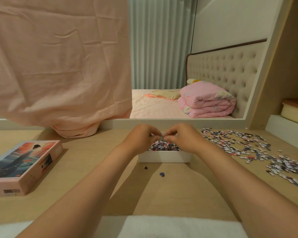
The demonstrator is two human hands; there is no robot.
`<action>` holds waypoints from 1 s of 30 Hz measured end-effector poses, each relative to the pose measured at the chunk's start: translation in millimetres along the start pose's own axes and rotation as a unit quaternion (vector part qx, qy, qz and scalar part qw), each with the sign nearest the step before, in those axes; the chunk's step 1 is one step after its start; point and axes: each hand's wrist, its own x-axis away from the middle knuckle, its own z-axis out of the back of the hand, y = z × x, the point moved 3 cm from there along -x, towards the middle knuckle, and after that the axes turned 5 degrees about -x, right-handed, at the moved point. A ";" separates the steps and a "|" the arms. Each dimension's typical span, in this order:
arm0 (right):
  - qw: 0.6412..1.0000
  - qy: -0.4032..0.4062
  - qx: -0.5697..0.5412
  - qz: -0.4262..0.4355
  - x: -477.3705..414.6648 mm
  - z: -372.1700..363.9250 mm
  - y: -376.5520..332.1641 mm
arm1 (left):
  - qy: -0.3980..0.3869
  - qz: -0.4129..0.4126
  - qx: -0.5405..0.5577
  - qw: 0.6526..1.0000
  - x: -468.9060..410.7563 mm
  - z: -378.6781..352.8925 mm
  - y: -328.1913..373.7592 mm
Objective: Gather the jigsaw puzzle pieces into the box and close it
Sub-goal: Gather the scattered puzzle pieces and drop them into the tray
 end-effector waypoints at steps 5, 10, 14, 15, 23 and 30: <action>0.998 0.011 0.058 0.034 16.5 0.5 2.1 | 0.021 -0.037 -0.061 0.997 20.8 -0.8 -10.9; 0.985 -0.163 0.045 0.037 44.6 -28.2 1.4 | -0.021 -0.091 -0.138 0.986 56.1 0.3 -12.2; 0.980 -0.190 0.047 0.039 48.4 -41.0 3.9 | -0.041 -0.079 -0.200 0.976 64.2 -0.2 -12.5; 0.980 -0.190 0.044 0.040 48.2 -42.9 4.3 | -0.067 -0.070 -0.206 0.974 65.1 -2.7 -14.7; 0.984 -0.174 0.012 0.040 47.8 -41.2 5.9 | -0.133 -0.067 -0.141 0.979 63.2 -15.5 -21.0; 0.994 0.108 -0.018 0.002 22.7 -5.7 8.3 | -0.129 -0.077 -0.068 0.986 63.8 -22.4 -23.0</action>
